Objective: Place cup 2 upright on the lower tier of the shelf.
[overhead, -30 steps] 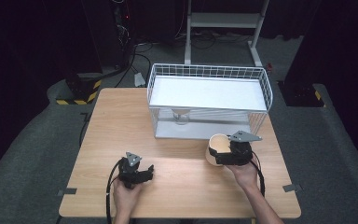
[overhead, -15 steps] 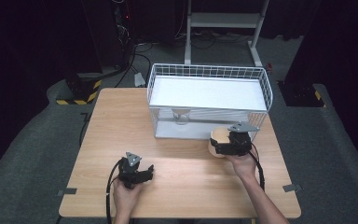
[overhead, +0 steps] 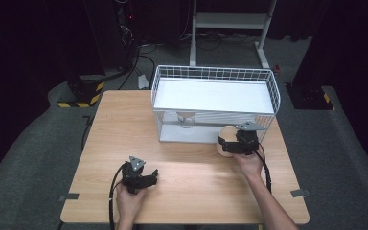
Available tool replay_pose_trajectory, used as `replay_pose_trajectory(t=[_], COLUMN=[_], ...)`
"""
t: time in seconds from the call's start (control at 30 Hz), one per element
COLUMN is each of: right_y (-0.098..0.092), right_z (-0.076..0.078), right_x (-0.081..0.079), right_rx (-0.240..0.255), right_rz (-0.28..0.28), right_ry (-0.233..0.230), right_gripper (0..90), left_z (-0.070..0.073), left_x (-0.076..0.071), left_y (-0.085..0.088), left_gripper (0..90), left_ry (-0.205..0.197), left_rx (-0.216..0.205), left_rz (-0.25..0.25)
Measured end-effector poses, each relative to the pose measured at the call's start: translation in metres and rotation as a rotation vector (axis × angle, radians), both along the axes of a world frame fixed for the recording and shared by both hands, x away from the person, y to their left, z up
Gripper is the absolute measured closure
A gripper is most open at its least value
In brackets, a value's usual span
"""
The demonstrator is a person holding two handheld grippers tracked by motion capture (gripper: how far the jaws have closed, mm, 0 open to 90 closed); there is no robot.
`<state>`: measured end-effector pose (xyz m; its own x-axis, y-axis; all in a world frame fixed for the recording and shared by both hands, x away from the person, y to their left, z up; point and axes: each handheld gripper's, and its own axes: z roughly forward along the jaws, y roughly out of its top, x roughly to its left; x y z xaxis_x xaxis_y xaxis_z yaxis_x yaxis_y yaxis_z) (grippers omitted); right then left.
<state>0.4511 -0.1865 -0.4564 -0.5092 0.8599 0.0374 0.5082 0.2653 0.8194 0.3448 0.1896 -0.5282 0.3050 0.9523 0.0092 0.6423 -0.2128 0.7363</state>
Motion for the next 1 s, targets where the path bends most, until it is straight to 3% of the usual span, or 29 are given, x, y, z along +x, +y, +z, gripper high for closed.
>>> replay_pose_trajectory(t=[0.3, 1.0], right_y=[0.005, 0.007], right_z=[-0.001, -0.005], right_x=[0.008, 0.021], right_rx=[-0.031, 0.001], right_rz=[0.005, -0.022], right_ry=[-0.022, -0.04], right_gripper=[10.2, 10.2], left_z=[0.0, 0.0], left_x=[0.0, 0.0], left_y=[0.0, 0.0], left_gripper=[18.4, 18.4], left_ry=[0.001, 0.0], left_rx=[0.0, -0.001], left_rz=[0.0, 0.001])
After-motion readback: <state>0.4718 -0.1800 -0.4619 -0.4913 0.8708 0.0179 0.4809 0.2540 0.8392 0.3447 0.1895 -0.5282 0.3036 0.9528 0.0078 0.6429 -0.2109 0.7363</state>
